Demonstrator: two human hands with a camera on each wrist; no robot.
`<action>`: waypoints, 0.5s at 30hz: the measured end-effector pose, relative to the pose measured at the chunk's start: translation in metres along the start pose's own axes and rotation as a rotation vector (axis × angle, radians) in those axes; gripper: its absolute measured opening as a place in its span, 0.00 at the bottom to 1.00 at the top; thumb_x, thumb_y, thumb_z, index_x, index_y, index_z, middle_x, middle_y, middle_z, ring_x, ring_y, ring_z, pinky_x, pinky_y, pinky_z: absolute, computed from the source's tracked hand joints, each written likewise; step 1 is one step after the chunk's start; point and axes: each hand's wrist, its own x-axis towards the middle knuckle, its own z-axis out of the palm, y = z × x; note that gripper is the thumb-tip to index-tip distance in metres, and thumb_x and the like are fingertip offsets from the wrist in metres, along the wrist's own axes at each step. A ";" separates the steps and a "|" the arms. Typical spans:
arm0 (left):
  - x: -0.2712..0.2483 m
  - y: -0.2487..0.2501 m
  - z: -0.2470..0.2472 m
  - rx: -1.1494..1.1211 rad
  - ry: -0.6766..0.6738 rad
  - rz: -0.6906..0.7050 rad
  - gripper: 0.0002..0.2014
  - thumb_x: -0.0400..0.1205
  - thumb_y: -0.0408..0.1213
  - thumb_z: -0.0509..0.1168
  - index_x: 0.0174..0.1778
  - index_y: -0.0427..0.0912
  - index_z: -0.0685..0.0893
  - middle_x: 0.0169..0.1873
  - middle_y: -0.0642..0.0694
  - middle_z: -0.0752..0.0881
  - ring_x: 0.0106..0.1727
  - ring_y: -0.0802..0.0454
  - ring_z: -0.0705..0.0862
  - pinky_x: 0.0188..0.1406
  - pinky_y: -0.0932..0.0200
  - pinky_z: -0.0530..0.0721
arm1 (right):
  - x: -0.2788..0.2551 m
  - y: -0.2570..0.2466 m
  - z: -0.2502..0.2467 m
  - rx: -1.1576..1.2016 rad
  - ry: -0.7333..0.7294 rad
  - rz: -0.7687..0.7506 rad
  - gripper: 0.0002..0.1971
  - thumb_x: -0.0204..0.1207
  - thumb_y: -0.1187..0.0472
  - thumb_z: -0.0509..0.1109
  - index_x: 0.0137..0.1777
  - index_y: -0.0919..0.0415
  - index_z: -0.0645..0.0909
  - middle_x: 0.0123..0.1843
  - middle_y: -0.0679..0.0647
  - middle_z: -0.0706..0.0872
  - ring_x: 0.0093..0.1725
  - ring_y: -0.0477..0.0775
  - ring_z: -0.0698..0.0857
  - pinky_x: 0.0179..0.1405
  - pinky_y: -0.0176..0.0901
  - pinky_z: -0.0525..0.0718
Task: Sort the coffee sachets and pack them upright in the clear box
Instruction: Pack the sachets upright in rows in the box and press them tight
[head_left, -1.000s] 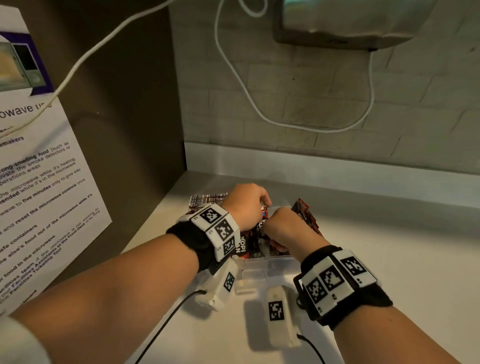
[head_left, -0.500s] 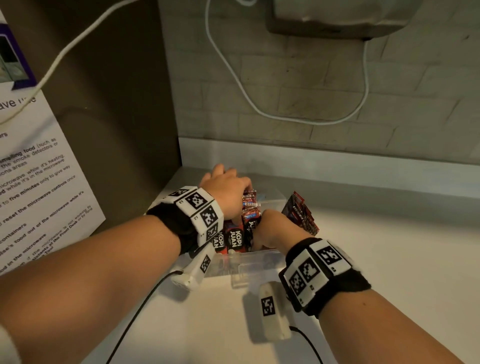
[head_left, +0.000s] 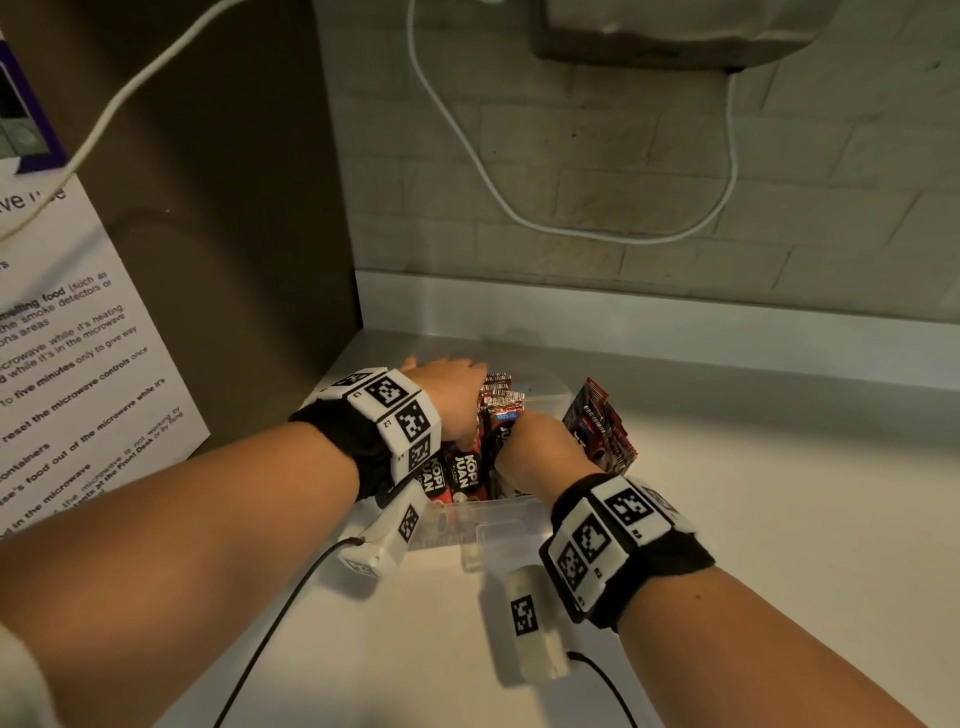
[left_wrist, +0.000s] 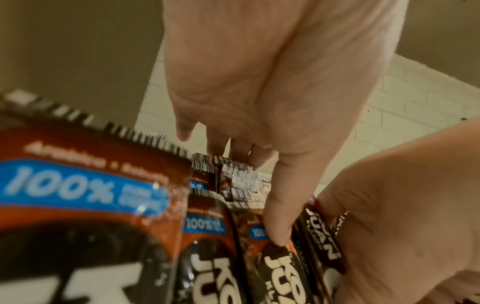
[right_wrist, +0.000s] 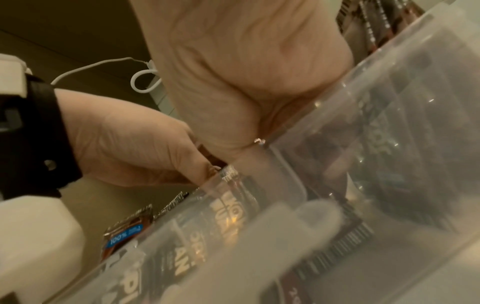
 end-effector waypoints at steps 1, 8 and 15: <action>0.000 0.000 0.000 -0.003 -0.002 0.000 0.48 0.74 0.44 0.76 0.85 0.43 0.54 0.82 0.46 0.63 0.82 0.45 0.61 0.79 0.35 0.53 | 0.001 0.000 0.000 0.002 0.013 -0.007 0.10 0.80 0.66 0.61 0.57 0.66 0.80 0.53 0.60 0.84 0.53 0.60 0.83 0.45 0.43 0.76; 0.001 0.000 0.000 -0.006 0.018 0.010 0.46 0.72 0.44 0.77 0.83 0.45 0.59 0.79 0.47 0.68 0.79 0.44 0.67 0.77 0.37 0.62 | 0.004 0.000 0.005 0.117 0.125 0.003 0.13 0.77 0.66 0.66 0.61 0.67 0.76 0.56 0.60 0.84 0.57 0.61 0.84 0.51 0.47 0.81; -0.001 -0.003 -0.009 -0.166 0.011 0.039 0.27 0.77 0.40 0.72 0.73 0.42 0.75 0.64 0.43 0.83 0.61 0.45 0.82 0.57 0.53 0.79 | 0.005 0.003 0.013 0.136 0.151 -0.024 0.14 0.76 0.66 0.67 0.61 0.65 0.76 0.56 0.59 0.85 0.55 0.60 0.85 0.48 0.45 0.80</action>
